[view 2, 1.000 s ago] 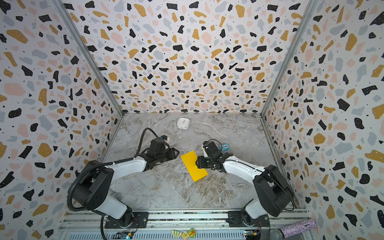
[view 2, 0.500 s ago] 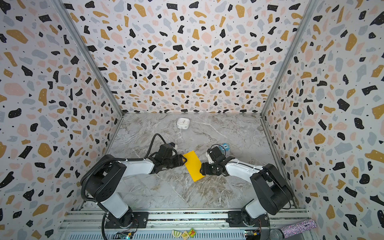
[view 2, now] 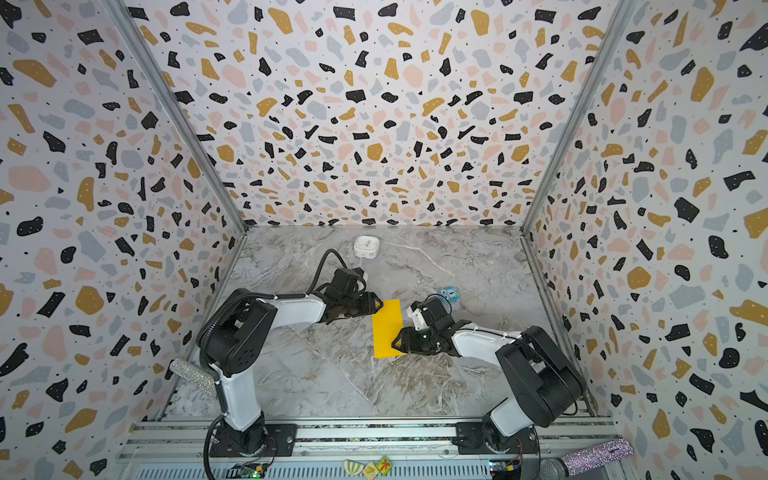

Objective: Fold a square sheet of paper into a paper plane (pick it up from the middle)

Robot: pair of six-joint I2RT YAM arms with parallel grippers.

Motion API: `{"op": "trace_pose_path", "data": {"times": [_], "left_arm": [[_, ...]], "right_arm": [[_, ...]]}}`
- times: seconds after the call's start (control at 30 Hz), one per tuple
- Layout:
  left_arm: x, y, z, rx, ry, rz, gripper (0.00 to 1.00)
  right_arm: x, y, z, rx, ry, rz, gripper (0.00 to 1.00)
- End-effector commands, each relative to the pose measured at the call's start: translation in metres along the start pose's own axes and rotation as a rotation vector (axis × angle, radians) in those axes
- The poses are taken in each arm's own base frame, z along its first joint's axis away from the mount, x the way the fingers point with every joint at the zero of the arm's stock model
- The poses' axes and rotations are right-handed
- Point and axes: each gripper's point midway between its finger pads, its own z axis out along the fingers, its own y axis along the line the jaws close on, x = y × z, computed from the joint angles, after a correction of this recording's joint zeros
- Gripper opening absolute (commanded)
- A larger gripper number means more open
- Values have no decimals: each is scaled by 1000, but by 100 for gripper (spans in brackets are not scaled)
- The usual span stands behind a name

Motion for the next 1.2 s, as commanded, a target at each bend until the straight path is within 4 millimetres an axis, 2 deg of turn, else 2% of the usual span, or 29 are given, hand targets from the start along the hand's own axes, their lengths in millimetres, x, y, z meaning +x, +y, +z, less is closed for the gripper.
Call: {"op": "trace_pose_path", "data": {"times": [0.0,0.13,0.23,0.33,0.43,0.57,0.7,0.9,1.17], "left_arm": [[0,-2,-10,-7,20,16,56],[-8,-12,-37,6,-37,30,56],[-4,-25,-47,64,-50,25,49],[4,-41,-43,124,-32,25,41],[14,-47,-30,130,1,31,32],[18,-41,-17,103,19,26,26],[23,-24,-7,30,30,12,25],[33,-5,-3,-36,42,-19,25],[45,4,-1,-54,64,-27,26]], "right_arm": [[-5,8,-7,-48,-33,51,58],[-2,6,-17,-57,-59,80,58],[1,4,-22,-59,-59,90,59],[6,3,-22,-68,-43,104,59],[11,5,-21,-92,-25,111,59],[13,2,-21,-84,-27,124,60],[17,1,-17,-90,-8,139,59],[19,0,-13,-103,6,147,55],[18,2,-10,-122,12,150,51]]}}
